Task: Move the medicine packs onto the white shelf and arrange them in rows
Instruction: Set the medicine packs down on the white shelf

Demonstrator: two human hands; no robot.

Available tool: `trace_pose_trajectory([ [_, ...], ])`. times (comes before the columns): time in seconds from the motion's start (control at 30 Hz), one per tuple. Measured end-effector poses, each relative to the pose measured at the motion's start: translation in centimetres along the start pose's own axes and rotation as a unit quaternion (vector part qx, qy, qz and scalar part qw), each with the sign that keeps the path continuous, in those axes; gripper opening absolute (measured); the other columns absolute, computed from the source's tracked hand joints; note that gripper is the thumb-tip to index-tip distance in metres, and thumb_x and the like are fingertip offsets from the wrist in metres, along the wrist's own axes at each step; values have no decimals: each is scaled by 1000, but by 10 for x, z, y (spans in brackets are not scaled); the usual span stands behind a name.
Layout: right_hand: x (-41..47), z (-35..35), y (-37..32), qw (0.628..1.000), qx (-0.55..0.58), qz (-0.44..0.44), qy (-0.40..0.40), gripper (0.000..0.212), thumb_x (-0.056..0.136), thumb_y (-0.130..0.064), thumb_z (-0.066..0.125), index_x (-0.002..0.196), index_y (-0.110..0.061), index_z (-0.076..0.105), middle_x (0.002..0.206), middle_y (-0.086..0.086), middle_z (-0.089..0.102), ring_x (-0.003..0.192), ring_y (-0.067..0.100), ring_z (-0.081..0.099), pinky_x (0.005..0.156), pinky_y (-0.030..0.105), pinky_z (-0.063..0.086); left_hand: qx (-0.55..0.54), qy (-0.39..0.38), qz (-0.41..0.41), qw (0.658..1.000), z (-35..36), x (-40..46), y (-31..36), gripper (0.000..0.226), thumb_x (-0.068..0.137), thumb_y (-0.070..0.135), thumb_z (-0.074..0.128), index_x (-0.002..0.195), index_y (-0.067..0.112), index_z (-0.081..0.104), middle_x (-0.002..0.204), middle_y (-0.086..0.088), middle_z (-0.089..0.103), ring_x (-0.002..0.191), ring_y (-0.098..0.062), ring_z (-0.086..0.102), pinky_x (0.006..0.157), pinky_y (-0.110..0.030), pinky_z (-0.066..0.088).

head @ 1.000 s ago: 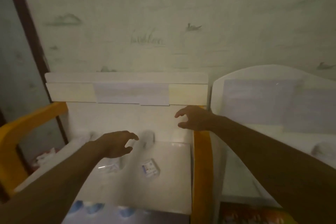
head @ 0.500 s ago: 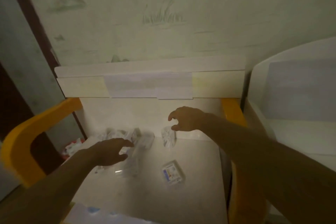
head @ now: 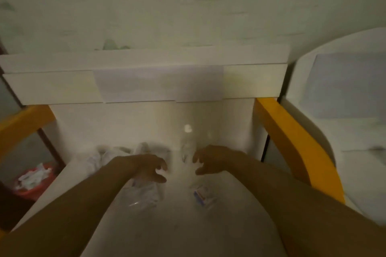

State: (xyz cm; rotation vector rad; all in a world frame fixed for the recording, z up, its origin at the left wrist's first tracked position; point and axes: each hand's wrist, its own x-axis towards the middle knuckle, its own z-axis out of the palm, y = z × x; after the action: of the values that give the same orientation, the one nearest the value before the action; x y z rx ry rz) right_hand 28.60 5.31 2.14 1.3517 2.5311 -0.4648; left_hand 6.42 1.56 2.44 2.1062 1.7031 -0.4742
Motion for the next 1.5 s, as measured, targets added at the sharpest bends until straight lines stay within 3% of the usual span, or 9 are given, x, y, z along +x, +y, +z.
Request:
trace_pose_trajectory([
  [0.07,0,15,-8,999,15,25,-33,60,91,-51,58,142,-23,43,144,2,47,128,21,47,104,33,37,-31,-51,-4,998,5,0,-5,71,80,58,65,140,31,39,139,6,42,107,-14,53,75,-22,53],
  [0.17,2,37,-21,996,29,71,-53,75,83,-61,62,146,-30,36,148,1,42,131,24,45,108,39,38,14,-84,-2,996,14,-3,-12,81,74,62,69,141,32,36,141,7,38,119,-17,51,96,-27,46],
  [0.23,4,49,-29,994,24,94,-49,82,79,-64,64,147,-33,31,148,3,42,131,27,45,107,42,40,37,-71,13,997,20,-7,-19,78,77,62,65,142,30,36,143,6,38,126,-17,46,100,-26,38],
  [0.5,-3,64,-42,992,6,120,-41,90,77,-46,75,150,-24,28,143,6,38,126,28,48,102,41,46,21,-16,63,998,32,-13,-30,66,87,57,56,141,24,40,145,0,43,130,-18,43,103,-23,32],
  [0.77,-20,74,-48,990,1,143,-5,91,82,-40,72,152,-16,18,141,14,43,125,32,49,101,43,46,55,-45,45,996,34,-21,-14,95,76,55,71,149,26,18,149,-6,36,132,-25,41,106,-34,35],
  [0.87,-34,55,-50,990,2,144,12,96,79,-37,75,151,-17,14,138,13,46,122,32,51,100,43,46,37,-17,43,998,22,-29,-8,98,79,45,72,149,18,9,143,-10,44,125,-26,49,95,-27,40],
  [0.97,-59,17,-47,986,-27,152,62,88,79,-38,74,147,-17,22,136,12,49,120,31,53,96,40,45,45,45,78,995,-10,-37,-1,84,80,40,73,143,15,24,136,-10,49,118,-24,53,86,-22,39],
  [1.23,-143,-87,-19,944,-53,165,279,73,80,-42,68,143,-25,34,137,7,49,118,29,53,92,39,46,24,267,215,939,-118,-52,67,79,73,43,76,140,31,37,143,6,46,124,-14,46,105,-29,38],
  [1.5,-237,-109,57,926,-47,216,306,77,80,-49,66,146,-30,30,142,7,47,127,30,49,101,46,46,17,323,321,890,-150,-61,179,82,72,43,73,143,28,37,141,5,47,125,-8,44,100,-14,29],
])
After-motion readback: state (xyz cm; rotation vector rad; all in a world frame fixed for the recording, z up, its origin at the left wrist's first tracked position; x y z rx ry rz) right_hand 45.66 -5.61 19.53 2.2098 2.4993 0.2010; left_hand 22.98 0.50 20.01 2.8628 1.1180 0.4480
